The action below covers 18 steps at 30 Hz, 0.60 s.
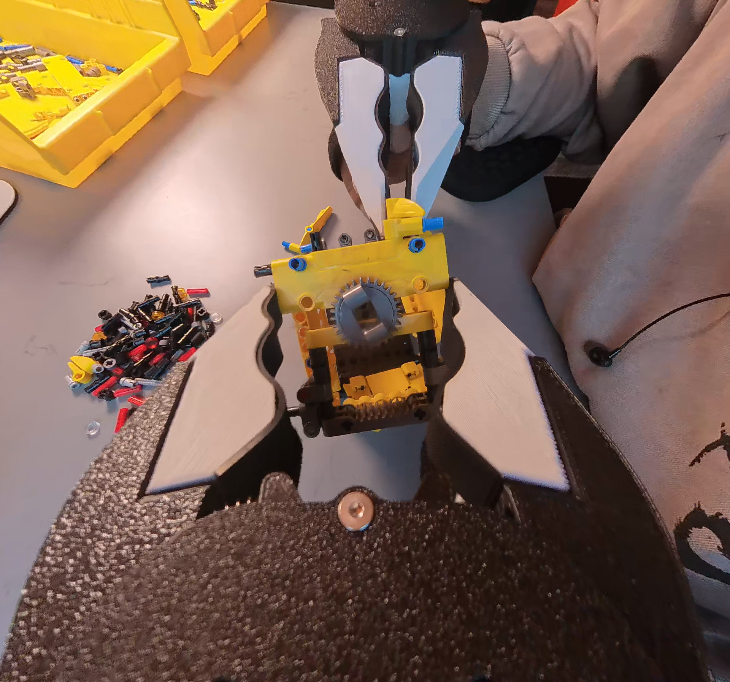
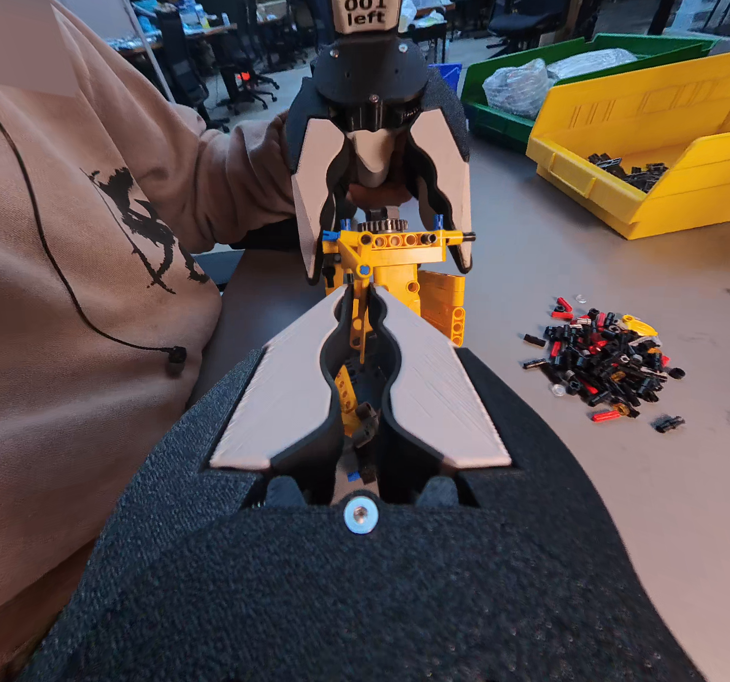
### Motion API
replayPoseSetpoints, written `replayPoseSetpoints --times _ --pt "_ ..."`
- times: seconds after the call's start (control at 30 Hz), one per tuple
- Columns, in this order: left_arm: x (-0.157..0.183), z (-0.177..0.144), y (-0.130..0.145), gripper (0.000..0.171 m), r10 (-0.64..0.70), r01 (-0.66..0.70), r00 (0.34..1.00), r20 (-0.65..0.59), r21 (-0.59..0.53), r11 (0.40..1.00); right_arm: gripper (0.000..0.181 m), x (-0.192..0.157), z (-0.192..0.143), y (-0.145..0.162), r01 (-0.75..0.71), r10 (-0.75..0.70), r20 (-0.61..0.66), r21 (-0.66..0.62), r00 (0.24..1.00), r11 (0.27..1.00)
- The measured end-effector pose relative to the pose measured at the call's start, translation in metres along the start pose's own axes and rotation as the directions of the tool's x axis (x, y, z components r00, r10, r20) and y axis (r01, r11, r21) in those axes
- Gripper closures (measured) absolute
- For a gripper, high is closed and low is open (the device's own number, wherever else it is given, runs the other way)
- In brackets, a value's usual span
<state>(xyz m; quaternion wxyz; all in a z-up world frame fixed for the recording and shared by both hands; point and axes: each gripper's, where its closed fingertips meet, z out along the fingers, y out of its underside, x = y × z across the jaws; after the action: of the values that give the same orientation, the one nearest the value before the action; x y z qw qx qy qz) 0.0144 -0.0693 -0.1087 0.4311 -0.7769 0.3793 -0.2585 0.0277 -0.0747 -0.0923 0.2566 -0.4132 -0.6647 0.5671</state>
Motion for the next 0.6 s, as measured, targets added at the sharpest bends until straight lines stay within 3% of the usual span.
replayPoseSetpoints --times 0.1,0.6 --pt "-0.003 -0.001 0.001 0.097 0.003 -0.003 1.0 0.018 0.004 1.0 0.176 0.003 -0.006 -0.002 0.004 -0.004 0.006 0.03 1.0 1.0" --pt "-0.001 0.002 -0.001 0.1 -0.041 0.042 0.999 -0.016 0.055 0.998 0.177 0.001 -0.014 -0.013 -0.04 0.032 0.042 0.195 0.999 0.98"
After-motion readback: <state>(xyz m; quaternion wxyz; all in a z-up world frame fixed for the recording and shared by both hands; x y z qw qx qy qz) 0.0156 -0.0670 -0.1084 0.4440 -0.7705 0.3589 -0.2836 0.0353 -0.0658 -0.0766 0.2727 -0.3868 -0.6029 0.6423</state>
